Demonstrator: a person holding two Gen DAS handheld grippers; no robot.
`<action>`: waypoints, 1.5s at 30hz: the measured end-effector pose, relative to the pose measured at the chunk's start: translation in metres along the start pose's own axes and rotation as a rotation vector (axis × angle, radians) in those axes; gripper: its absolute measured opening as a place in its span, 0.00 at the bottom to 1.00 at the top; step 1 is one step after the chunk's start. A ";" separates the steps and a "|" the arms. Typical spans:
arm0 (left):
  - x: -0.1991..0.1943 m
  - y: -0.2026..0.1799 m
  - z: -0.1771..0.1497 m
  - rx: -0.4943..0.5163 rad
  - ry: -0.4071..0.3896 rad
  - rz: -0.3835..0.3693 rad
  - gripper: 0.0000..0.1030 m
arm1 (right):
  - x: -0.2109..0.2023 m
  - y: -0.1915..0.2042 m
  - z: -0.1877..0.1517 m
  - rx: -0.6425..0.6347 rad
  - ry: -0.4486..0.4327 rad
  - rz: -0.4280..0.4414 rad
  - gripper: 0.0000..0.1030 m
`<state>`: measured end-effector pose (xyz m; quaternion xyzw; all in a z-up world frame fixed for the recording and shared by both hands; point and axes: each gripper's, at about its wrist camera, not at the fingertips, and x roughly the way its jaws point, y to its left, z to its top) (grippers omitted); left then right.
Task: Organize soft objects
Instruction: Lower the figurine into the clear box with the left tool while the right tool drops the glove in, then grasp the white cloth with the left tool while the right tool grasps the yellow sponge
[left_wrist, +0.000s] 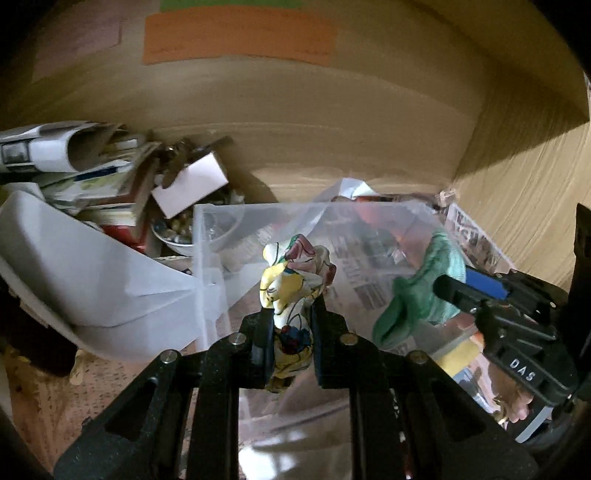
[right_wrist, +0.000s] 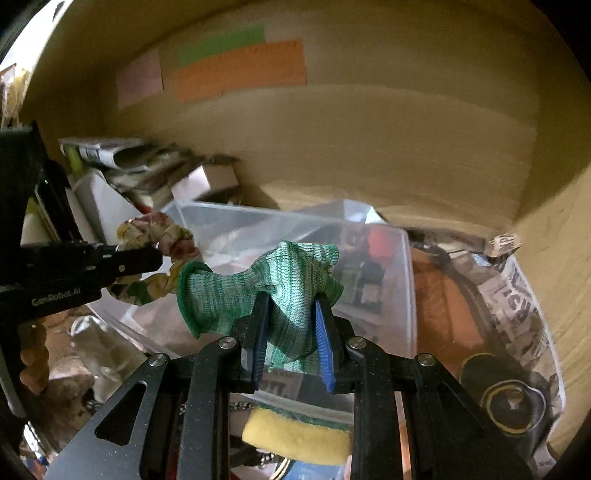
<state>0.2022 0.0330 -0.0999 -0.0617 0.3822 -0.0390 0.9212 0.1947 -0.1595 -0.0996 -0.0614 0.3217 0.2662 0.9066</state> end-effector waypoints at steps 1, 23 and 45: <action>0.002 -0.002 0.000 0.006 0.004 0.002 0.15 | 0.002 0.000 -0.001 0.000 0.008 0.002 0.21; -0.070 -0.005 -0.010 0.017 -0.146 0.026 0.73 | -0.055 0.008 0.004 -0.044 -0.126 -0.031 0.67; -0.058 0.017 -0.090 -0.004 0.008 0.053 0.81 | -0.047 -0.005 -0.058 0.029 0.030 -0.029 0.73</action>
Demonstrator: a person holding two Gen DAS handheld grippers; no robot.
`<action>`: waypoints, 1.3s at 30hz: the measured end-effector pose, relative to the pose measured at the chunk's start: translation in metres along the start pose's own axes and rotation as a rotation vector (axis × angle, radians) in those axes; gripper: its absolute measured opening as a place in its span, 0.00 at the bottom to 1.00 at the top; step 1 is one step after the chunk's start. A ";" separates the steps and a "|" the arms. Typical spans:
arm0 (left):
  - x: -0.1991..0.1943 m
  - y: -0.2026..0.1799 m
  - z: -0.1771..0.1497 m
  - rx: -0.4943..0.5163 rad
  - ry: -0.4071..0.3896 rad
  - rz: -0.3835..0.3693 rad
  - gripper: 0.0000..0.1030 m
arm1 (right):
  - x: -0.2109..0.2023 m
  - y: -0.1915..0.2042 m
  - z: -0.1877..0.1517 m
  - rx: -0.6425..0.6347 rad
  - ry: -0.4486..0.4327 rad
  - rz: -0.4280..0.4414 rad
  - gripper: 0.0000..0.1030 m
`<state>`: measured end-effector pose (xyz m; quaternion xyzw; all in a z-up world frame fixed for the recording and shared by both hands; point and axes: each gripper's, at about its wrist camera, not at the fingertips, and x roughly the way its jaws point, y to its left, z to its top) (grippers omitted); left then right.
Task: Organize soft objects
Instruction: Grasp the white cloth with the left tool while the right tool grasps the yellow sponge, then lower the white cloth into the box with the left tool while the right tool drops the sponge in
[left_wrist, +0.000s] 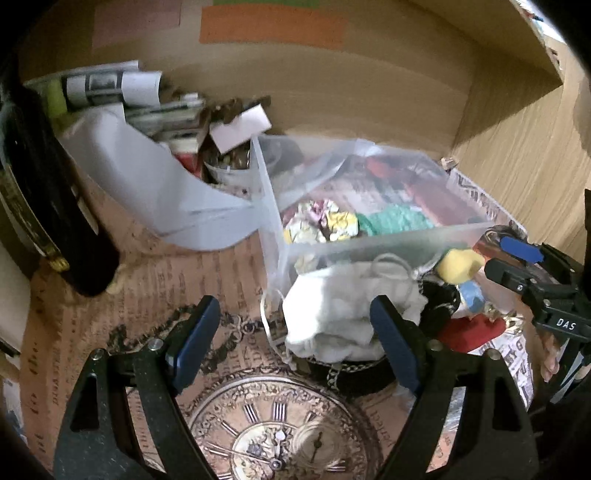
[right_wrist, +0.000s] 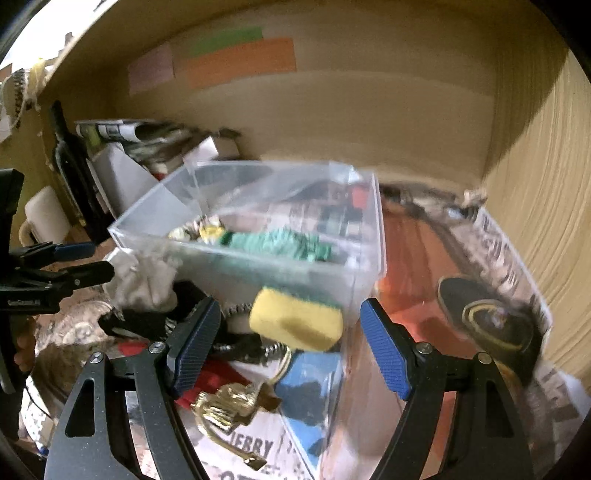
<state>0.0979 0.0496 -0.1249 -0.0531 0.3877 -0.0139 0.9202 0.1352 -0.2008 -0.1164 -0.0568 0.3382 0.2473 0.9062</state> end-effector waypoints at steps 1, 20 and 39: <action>0.003 0.001 -0.001 -0.002 0.006 -0.004 0.81 | 0.002 -0.001 -0.002 0.006 0.010 0.001 0.73; 0.014 -0.013 -0.010 0.019 0.010 -0.061 0.20 | 0.029 -0.007 -0.009 0.052 0.084 0.037 0.51; -0.072 -0.018 0.012 0.035 -0.227 -0.043 0.08 | -0.047 0.005 0.010 0.026 -0.137 0.031 0.50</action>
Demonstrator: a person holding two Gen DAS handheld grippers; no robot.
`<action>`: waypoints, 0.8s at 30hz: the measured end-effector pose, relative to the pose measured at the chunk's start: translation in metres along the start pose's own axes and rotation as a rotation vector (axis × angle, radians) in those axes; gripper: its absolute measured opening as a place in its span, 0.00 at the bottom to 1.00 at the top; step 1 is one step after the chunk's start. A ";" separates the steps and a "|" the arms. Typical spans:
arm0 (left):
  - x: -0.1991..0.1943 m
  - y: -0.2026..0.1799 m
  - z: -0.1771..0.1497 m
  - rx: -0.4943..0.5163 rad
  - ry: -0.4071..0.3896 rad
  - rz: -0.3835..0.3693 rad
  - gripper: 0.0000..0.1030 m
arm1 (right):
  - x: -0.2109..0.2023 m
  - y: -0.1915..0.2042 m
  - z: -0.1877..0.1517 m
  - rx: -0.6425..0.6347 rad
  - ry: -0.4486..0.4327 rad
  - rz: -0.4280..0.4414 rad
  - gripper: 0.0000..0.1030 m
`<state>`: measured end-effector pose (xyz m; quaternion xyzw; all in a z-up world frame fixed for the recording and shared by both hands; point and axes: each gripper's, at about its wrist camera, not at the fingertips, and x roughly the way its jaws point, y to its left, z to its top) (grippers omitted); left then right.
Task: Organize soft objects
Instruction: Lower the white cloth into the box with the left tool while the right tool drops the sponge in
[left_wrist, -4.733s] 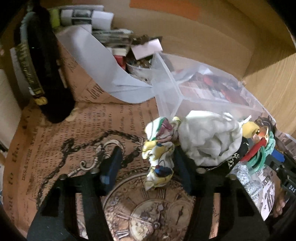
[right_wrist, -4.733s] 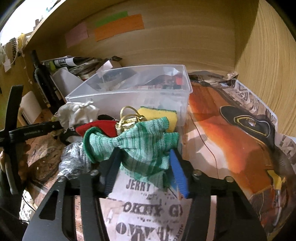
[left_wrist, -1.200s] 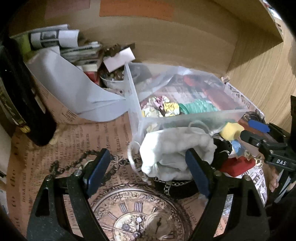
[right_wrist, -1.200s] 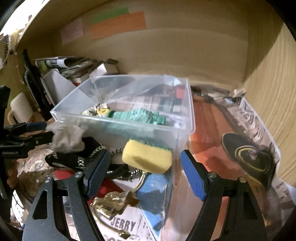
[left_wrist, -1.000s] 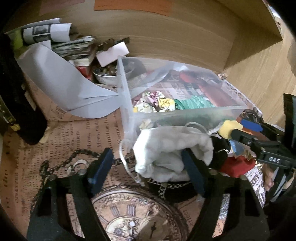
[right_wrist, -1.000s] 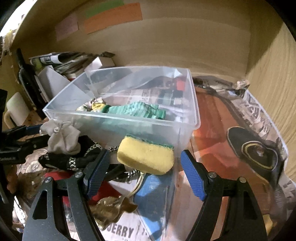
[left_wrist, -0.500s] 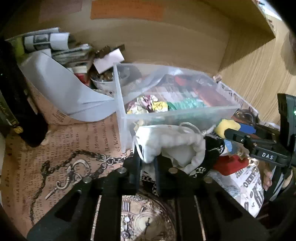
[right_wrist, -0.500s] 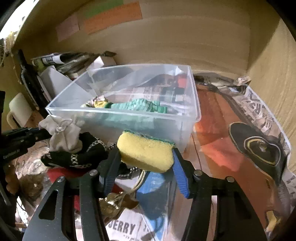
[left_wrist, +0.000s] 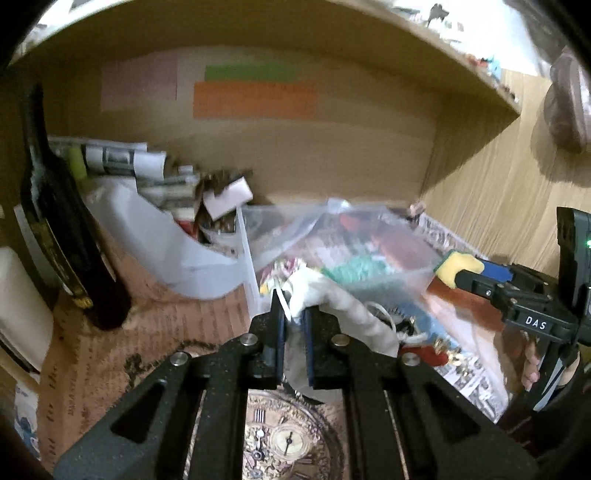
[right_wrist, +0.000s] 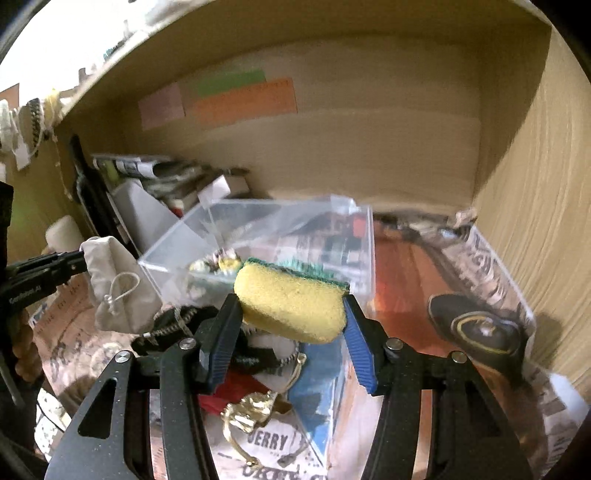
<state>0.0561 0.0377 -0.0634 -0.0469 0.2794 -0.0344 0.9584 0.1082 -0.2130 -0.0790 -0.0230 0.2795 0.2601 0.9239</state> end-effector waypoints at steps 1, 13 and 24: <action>-0.003 -0.001 0.004 0.001 -0.016 -0.001 0.08 | -0.002 0.001 0.003 -0.002 -0.011 0.001 0.49; 0.007 -0.010 0.045 0.020 -0.120 0.004 0.08 | 0.000 0.008 0.030 -0.019 -0.098 0.013 0.50; 0.081 -0.004 0.058 -0.003 0.012 -0.015 0.08 | 0.038 0.006 0.039 -0.030 -0.032 0.008 0.50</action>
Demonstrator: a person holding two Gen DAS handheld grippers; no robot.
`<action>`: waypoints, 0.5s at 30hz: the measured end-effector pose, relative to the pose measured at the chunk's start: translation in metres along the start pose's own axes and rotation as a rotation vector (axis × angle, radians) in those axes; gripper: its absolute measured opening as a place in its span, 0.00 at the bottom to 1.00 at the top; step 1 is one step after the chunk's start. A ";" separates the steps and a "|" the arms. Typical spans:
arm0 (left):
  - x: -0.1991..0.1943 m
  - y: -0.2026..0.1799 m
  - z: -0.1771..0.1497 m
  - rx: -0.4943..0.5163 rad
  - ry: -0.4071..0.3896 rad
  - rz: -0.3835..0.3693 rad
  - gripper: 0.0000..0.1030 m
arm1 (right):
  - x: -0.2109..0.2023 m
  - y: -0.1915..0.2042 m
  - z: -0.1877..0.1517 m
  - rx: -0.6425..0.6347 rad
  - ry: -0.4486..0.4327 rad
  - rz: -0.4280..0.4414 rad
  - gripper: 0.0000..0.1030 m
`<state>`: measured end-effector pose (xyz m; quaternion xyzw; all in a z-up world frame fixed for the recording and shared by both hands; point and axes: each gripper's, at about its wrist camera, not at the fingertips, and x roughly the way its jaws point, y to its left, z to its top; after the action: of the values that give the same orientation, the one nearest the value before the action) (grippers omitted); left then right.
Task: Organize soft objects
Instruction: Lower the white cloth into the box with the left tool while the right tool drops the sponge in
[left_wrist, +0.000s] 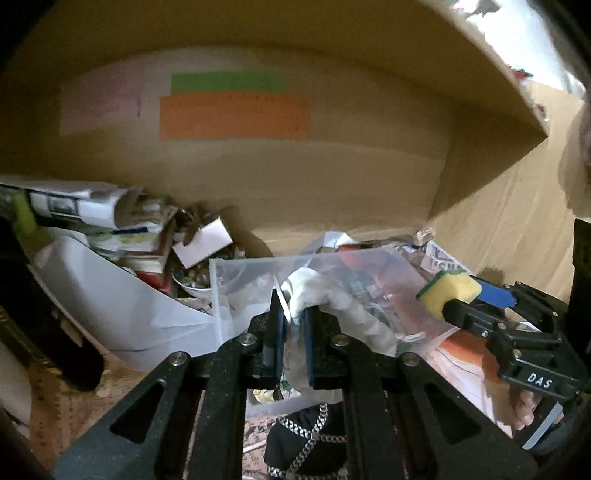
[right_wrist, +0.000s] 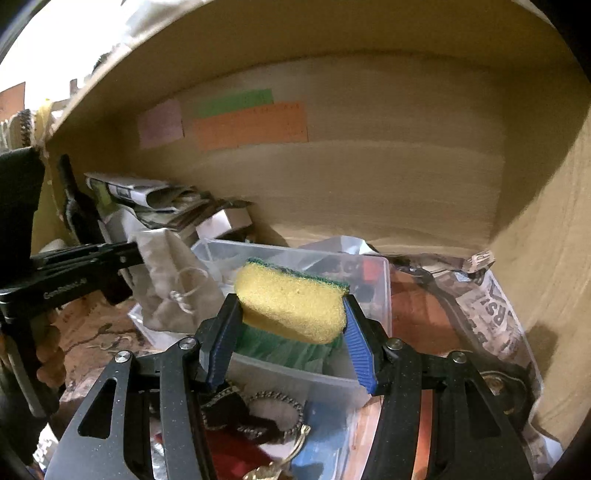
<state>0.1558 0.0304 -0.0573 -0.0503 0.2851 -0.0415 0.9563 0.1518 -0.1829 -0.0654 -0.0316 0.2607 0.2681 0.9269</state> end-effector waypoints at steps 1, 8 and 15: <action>0.006 0.000 0.000 -0.002 0.014 -0.003 0.08 | 0.005 -0.001 0.000 -0.001 0.011 -0.001 0.50; 0.044 -0.005 -0.004 0.018 0.099 0.005 0.08 | 0.039 -0.005 -0.005 -0.009 0.102 -0.010 0.50; 0.062 -0.007 -0.013 0.027 0.166 0.013 0.08 | 0.061 -0.010 -0.014 -0.009 0.174 -0.013 0.50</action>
<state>0.2000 0.0156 -0.1005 -0.0321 0.3632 -0.0433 0.9302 0.1947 -0.1647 -0.1089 -0.0607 0.3388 0.2593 0.9024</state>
